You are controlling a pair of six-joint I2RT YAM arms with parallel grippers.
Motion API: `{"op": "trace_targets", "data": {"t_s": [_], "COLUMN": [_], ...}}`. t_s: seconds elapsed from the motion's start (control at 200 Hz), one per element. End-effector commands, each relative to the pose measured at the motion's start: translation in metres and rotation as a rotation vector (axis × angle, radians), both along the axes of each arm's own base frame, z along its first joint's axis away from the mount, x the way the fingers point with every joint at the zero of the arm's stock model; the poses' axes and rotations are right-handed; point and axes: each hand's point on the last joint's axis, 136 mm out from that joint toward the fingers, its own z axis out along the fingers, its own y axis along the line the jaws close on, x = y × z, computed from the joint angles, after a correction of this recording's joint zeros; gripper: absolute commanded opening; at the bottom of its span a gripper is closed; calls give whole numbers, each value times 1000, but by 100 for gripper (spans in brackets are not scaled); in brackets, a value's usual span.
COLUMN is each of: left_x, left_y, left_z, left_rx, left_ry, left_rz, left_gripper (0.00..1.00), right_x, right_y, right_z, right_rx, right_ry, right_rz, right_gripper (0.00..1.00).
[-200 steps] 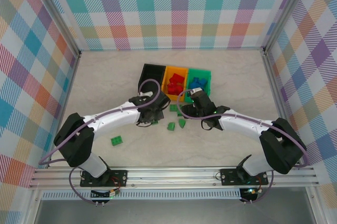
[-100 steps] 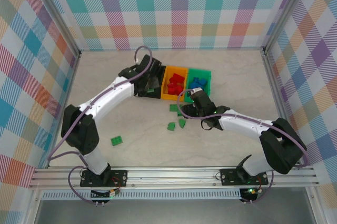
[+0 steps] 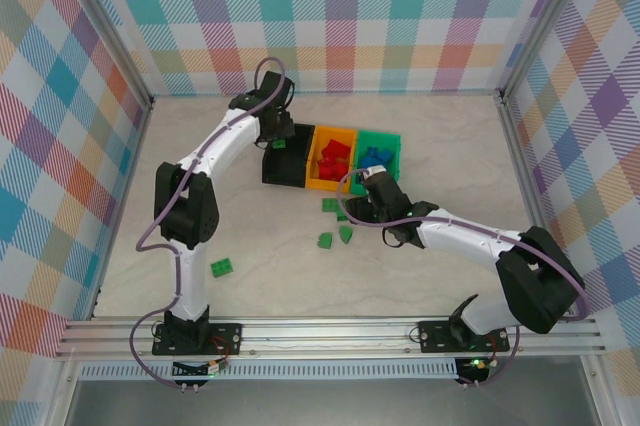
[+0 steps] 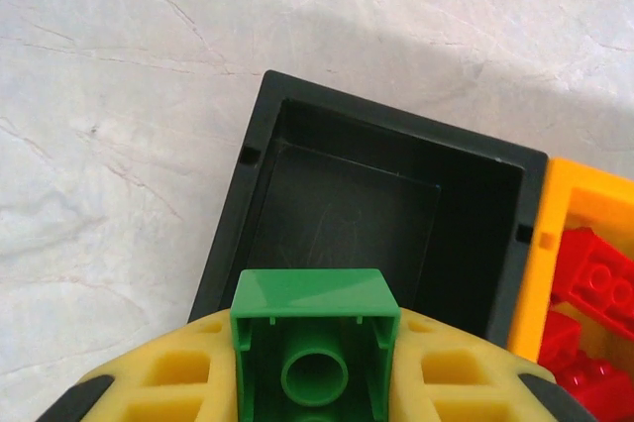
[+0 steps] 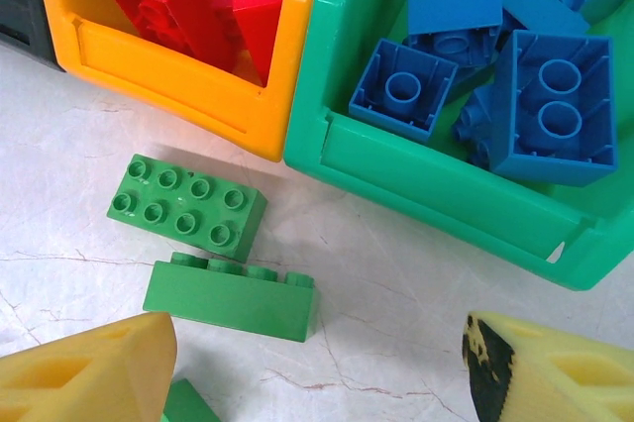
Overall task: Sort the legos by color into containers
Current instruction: Place the lego in the container, then pick up the lego from the center of the table.
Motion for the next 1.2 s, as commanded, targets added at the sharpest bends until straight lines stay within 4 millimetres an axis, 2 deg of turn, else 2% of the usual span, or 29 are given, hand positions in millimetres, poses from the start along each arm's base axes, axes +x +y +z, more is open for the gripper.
{"op": "trace_targets", "data": {"t_s": [0.0, 0.16, 0.255, 0.33, 0.44, 0.475, 0.5, 0.53, 0.68, 0.78, 0.8, 0.805, 0.815, 0.82, 0.86, 0.91, 0.975, 1.005, 1.195], "left_x": [6, 16, 19, 20, 16, 12, 10, 6, -22, -51, -58, -60, -64, -64, -78, -92, -114, -119, -166], "left_y": [-26, -37, -35, -37, -41, -42, -43, -46, -55, -65, -67, -66, -68, -69, -70, -72, -73, -75, -88], "left_z": [-20, -47, -48, -45, -27, -19, -13, -4, 33, 45, 45, 38, 40, 47, 40, 42, 30, 31, 7], "left_rx": [-91, -115, -112, -137, -157, -154, -149, -143, -133, -145, -145, -139, -142, -149, -151, -168, -175, -192, -180], "left_ry": [57, 103, 110, 98, 58, 41, 22, -1, -111, -175, -183, -173, -180, -198, -201, -227, -223, -251, -267], "left_rz": [-62, -67, -42, -23, -32, -39, -47, -61, -115, -169, -180, -182, -189, -192, -209, -223, -241, -244, -305], "left_gripper": [0, 0, 2, 26, 46, 58, 71, 76, 77, 77, 77, 76, 77, 77, 76, 76, 76, 76, 76], "right_x": [3, 3, 2, 3, 4, 3, 3, 3, 4, 4, 4, 4, 4, 3, 3, 3, 3, 3, 6], "right_y": [-2, -1, -1, -2, -1, -1, -1, -1, 1, 3, 3, 3, 3, 3, 3, 3, 4, 4, 6], "right_z": [9, 9, 10, 10, 9, 9, 9, 9, 6, 4, 4, 3, 3, 3, 3, 4, 4, 2, -3], "right_rx": [20, 24, 28, 25, 22, 24, 25, 28, 27, 29, 29, 28, 27, 28, 30, 36, 44, 41, 28], "right_ry": [-34, -36, -38, -40, -35, -34, -35, -36, -28, -18, -16, -15, -15, -14, -12, -13, -15, -12, 6], "right_rz": [-20, -19, -16, -21, -18, -18, -18, -19, -16, -12, -12, -13, -11, -11, -12, -11, -13, -13, -13], "right_gripper": [77, 77, 77, 77, 77, 77, 77, 77, 77, 77, 77, 77, 77, 77, 77, 77, 77, 77, 77]}}
